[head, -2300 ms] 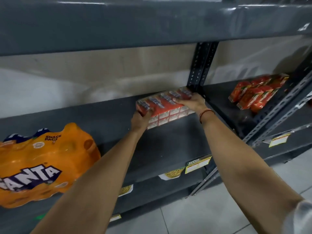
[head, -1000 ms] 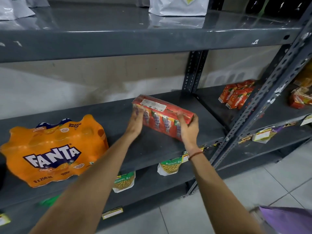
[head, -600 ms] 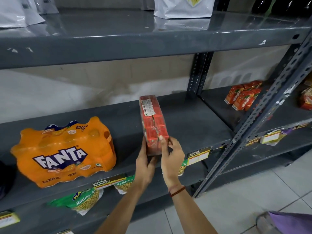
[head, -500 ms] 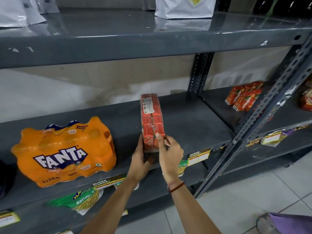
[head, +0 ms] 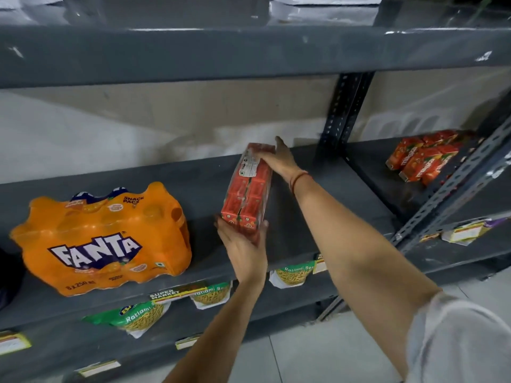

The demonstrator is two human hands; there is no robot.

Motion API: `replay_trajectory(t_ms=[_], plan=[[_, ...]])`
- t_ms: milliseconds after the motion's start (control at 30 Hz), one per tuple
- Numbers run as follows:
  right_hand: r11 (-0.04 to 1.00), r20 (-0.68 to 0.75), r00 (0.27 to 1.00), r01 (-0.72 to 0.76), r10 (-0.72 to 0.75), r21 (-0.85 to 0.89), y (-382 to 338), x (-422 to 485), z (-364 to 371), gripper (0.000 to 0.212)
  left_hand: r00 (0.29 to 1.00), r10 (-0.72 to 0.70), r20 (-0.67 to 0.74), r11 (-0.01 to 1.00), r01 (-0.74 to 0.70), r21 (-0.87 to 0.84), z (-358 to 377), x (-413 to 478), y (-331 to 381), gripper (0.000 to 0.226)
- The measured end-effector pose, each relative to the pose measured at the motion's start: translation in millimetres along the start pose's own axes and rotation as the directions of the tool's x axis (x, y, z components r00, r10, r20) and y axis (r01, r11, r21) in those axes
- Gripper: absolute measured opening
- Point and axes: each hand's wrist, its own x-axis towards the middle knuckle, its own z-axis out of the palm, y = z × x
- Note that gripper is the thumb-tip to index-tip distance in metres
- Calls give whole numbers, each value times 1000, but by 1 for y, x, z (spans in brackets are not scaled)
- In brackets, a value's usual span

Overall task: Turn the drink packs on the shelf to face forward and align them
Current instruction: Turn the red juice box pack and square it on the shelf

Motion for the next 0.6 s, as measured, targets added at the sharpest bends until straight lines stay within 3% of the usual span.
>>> replay_trajectory(t_ms=[100, 200, 300, 467, 600], plan=[[989, 60, 996, -73, 65, 132, 15, 10, 1, 90, 997, 56, 57, 998, -57, 18, -6, 9, -15, 90], [945, -67, 993, -73, 99, 319, 31, 8, 3, 88, 975, 77, 210, 997, -72, -30, -23, 31, -29, 90], [936, -224, 967, -36, 121, 350, 40, -8, -3, 76, 943, 23, 331, 1000, -29, 12, -38, 60, -35, 89], [937, -478, 865, 26, 154, 348, 67, -42, -5, 71, 974, 20, 227, 999, -28, 32, -41, 86, -29, 49], [934, -450, 884, 41, 131, 354, 86, -61, -10, 70, 973, 16, 229, 997, -32, 67, -41, 94, -27, 46]])
